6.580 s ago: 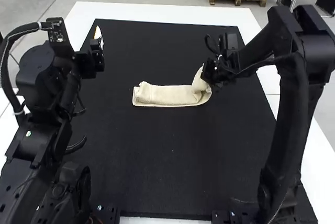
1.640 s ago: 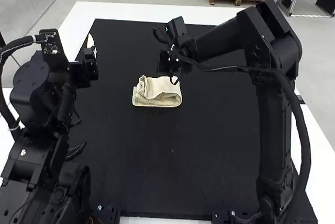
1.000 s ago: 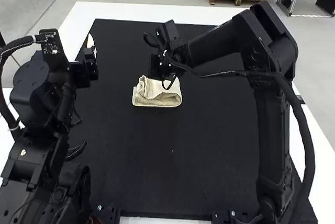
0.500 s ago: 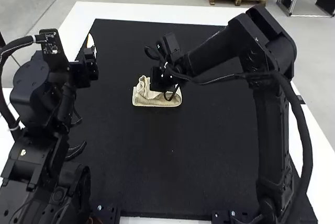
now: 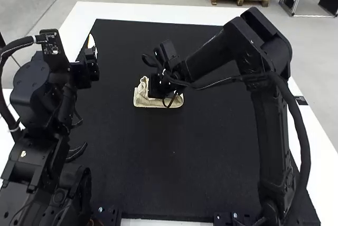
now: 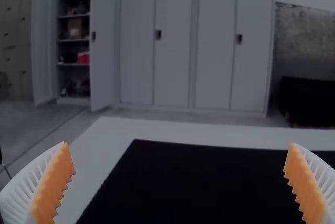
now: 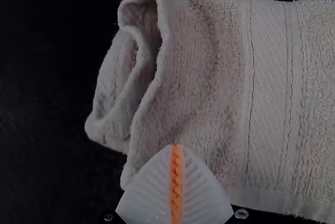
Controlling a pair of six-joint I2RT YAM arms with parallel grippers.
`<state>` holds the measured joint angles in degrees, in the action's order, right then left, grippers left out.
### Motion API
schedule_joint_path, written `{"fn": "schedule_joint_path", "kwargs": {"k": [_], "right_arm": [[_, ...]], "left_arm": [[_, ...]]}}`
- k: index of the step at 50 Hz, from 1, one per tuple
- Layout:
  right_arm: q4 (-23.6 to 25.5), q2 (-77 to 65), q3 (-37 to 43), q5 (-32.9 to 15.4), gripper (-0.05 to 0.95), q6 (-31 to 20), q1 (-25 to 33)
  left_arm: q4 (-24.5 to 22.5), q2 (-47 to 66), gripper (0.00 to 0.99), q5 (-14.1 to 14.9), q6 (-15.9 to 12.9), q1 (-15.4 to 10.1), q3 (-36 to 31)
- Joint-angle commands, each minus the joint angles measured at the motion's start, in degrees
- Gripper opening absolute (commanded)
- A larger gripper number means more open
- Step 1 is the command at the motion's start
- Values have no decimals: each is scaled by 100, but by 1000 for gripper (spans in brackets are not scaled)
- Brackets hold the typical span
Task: Fold the towel.
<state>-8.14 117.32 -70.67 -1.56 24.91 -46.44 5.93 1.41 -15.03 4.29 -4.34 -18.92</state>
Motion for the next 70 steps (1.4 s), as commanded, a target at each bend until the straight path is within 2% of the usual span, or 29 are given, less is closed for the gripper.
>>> {"fn": "schedule_joint_path", "kwargs": {"k": [1, 30, 70], "right_arm": [[-74, 98, -78, -46, 0, 49, -85], [-117, 318, -254, -46, 0, 49, -138], [-109, 784, -887, -46, 0, 23, -270]], "left_arm": [[-48, -150, 946, 9, -34, 47, 2], [-57, -150, 946, 9, -43, 47, 2], [-31, -150, 946, 9, -52, 47, 2]]}}
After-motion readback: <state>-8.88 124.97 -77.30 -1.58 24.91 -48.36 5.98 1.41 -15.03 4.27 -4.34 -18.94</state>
